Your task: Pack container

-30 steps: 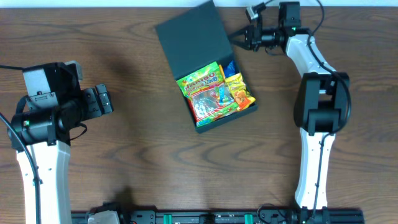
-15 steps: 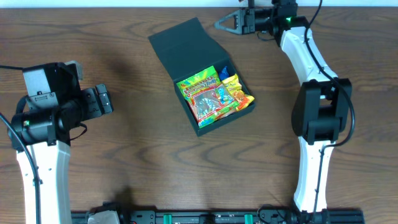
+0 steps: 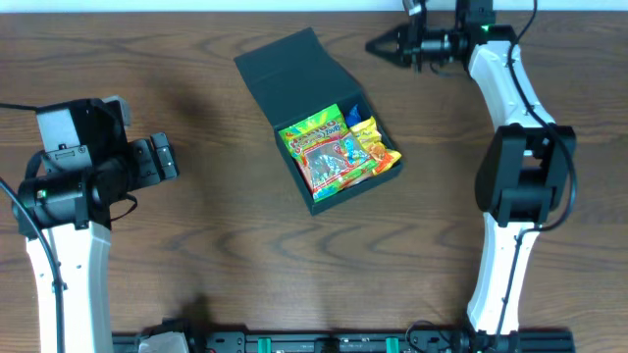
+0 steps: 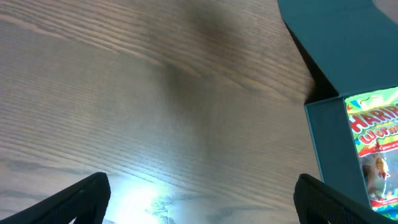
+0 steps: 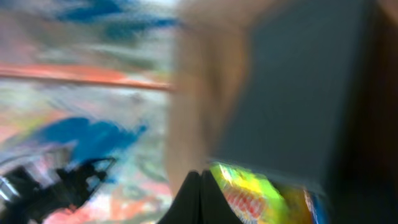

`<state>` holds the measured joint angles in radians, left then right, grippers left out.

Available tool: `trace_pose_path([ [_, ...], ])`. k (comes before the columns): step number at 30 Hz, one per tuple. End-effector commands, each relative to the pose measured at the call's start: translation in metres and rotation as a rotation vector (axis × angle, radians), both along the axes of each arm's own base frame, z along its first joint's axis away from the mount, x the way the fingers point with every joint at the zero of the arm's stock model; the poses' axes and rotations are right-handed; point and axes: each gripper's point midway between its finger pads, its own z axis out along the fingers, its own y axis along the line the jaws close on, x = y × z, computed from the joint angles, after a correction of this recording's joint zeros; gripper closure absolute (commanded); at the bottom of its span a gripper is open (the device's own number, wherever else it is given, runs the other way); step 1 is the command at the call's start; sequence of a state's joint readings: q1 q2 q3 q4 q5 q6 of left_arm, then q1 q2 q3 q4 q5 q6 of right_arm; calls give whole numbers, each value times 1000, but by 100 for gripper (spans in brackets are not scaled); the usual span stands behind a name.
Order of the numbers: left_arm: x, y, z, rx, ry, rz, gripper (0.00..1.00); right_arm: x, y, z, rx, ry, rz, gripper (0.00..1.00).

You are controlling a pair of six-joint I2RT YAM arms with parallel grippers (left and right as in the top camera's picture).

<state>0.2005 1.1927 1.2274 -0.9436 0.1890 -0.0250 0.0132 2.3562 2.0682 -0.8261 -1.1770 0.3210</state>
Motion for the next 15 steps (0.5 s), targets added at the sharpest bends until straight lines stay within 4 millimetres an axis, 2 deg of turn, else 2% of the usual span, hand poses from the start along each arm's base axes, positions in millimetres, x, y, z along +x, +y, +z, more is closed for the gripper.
trace_pose_path([
  [1, -1, -1, 4, 0, -11, -12, 5, -14, -20, 8, -459, -269, 34, 99],
  [4, -1, -1, 4, 0, -11, -12, 5, -35, -51, 8, -908, -321, 68, 99],
  [5, -1, -1, 4, 0, -11, -12, 5, -36, -57, 12, -1021, -354, 78, 94],
  [6, -1, -1, 4, 0, -11, -12, 5, -37, -60, 16, -1120, -395, 97, 81],
  [9, -1, -1, 4, 0, -11, -12, 5, -45, -42, 14, -1172, -501, 260, 45],
  [12, -1, -1, 4, 0, -11, -12, 5, -53, -32, 5, -1212, -569, 415, 40],
  [15, -1, -1, 4, 0, -11, -12, 5, -49, -43, -4, -1304, -568, 443, 39],
])
